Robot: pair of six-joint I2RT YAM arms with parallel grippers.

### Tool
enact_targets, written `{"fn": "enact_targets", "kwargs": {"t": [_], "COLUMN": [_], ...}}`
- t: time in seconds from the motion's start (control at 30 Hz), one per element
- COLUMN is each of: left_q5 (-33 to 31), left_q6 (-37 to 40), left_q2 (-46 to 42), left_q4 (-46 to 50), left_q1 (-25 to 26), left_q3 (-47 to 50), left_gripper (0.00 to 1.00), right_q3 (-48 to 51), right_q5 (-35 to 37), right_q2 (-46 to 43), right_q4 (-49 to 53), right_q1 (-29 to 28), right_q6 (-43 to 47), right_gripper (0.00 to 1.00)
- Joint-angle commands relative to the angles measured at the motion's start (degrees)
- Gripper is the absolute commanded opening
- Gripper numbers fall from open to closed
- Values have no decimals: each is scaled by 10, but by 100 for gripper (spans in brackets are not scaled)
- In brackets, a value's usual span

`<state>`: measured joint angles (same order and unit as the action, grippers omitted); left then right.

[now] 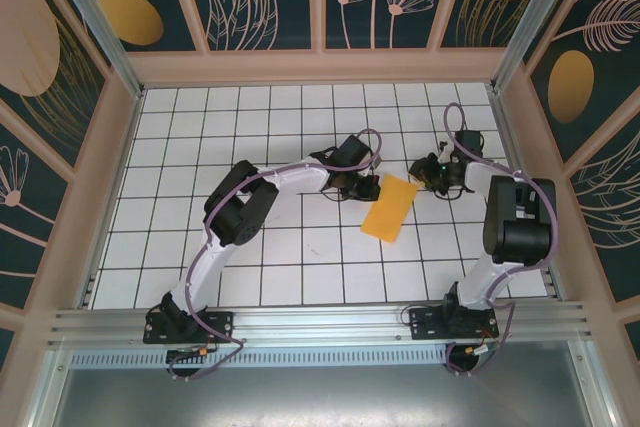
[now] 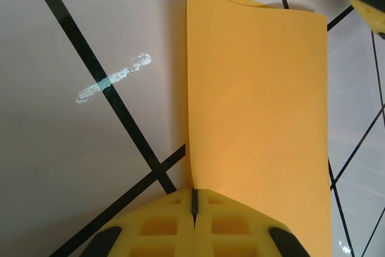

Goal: Fold a paper plane with a square sheet of paper (pick it up from the middle)
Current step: Fold the square sheet of paper in half at the center of the table.

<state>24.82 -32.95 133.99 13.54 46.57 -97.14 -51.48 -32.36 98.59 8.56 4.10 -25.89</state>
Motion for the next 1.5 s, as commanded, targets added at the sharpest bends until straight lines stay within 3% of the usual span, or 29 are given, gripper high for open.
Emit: {"fn": "enact_targets", "kwargs": {"t": [0.0,0.2,0.37,0.67,0.9,1.07,1.27,1.47], "left_q5": [-50,-49,-50,-48,-53,-51,-50,-51], "left_q6": [16,16,17,15,19,21,20,20], "left_q2": [50,51,49,50,50,51,52,52], "left_q4": [34,35,37,38,41,42,41,42], "left_q1": [3,3,3,3,2,3,2,3], "left_q3": [9,9,10,7,6,5,2,2], "left_gripper": [1,1,1,1,1,1,1,1], "right_q3": [11,14,-9,50,114,104,88,154], "right_q5": [11,58,55,-61,-44,-3,-32,-51], "right_q2": [29,50,16,-77,-51,-26,-92,-142], "right_q4": [1,6,34,4,-37,-9,23,-12], "right_q1": [4,5,5,-1,-6,-5,-18,-45], "right_q6": [-7,-5,13,-9,-29,-5,-5,-46], "right_gripper": [27,27,28,29,29,29,30,30]}}
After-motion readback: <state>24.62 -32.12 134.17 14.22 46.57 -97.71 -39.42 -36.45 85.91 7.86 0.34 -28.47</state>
